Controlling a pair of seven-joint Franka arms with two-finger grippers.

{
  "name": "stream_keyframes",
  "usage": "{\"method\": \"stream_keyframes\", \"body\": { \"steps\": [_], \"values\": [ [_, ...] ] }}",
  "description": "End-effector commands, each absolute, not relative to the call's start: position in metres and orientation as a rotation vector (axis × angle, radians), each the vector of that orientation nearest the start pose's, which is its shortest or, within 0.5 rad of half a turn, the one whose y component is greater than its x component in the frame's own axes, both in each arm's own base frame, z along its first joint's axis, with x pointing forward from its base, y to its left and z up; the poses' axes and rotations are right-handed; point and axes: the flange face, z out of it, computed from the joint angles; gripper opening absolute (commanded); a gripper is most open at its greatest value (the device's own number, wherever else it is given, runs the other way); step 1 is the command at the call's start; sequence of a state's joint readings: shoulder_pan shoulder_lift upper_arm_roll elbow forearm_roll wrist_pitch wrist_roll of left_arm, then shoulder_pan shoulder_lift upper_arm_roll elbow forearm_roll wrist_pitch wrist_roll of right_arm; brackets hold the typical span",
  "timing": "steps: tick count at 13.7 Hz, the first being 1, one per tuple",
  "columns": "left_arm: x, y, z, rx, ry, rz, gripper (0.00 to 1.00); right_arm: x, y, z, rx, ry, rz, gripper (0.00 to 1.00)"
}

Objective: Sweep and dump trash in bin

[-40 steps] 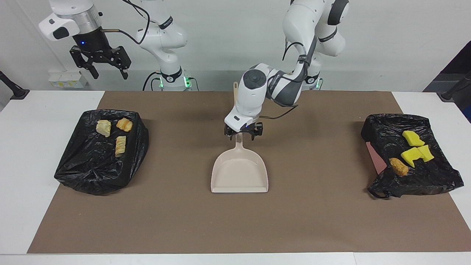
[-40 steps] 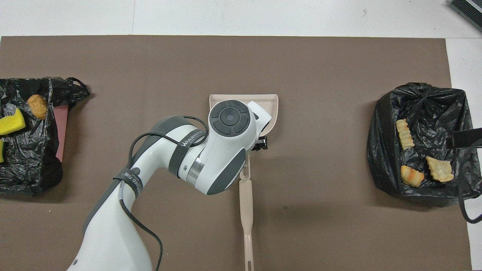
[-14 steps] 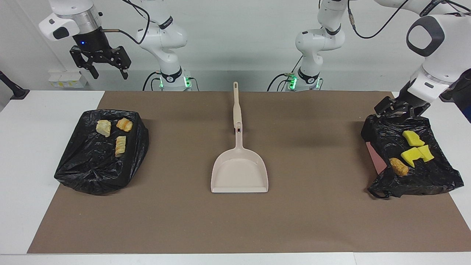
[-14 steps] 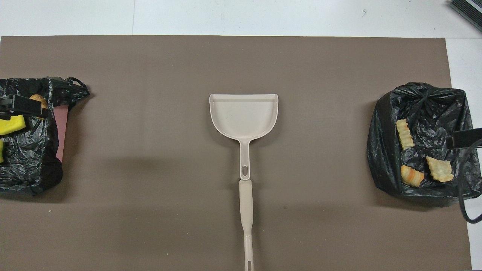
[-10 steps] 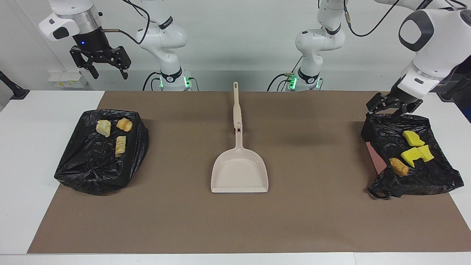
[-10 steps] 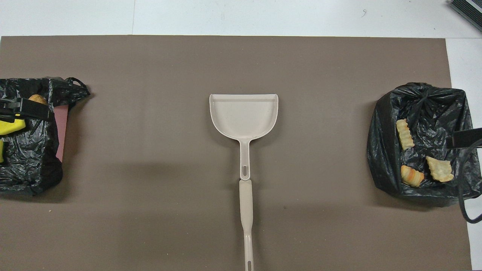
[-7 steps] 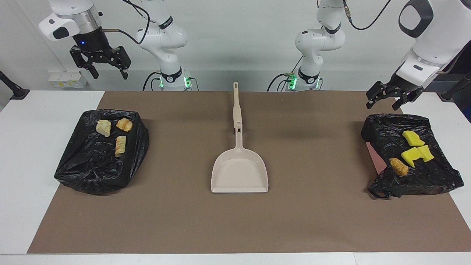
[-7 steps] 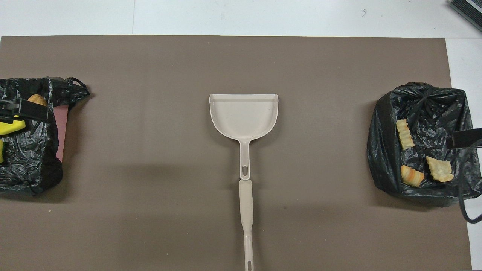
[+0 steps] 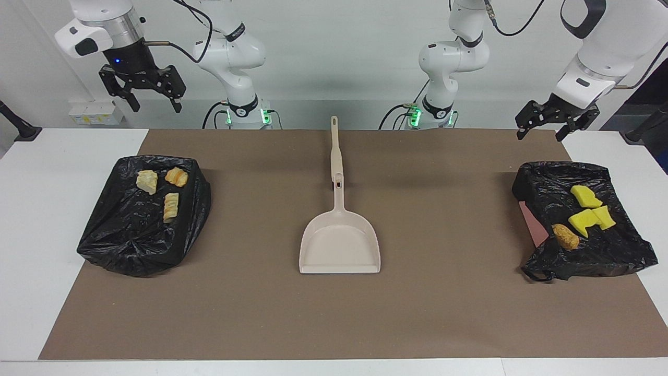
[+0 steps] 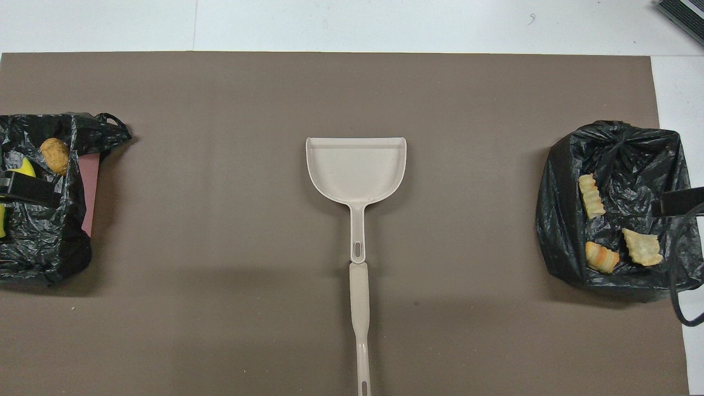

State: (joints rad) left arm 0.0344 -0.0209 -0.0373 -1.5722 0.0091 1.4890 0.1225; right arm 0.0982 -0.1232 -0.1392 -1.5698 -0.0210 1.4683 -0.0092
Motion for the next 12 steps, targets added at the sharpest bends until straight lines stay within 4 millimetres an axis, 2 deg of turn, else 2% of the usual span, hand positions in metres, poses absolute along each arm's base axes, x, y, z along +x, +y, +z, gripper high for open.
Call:
{"method": "stream_keyframes", "body": {
  "steps": [1,12],
  "values": [
    [0.5401,-0.0025,0.6331,-3.120,0.221,0.102,1.00,0.5009,-0.0290,0.6804,-3.137,0.049,-0.034,1.00],
    [0.5377,-0.0063,0.6331,-3.130,0.233,0.101,1.00,0.5009,-0.0290,0.6804,-3.137,0.051,-0.034,1.00]
  ]
}}
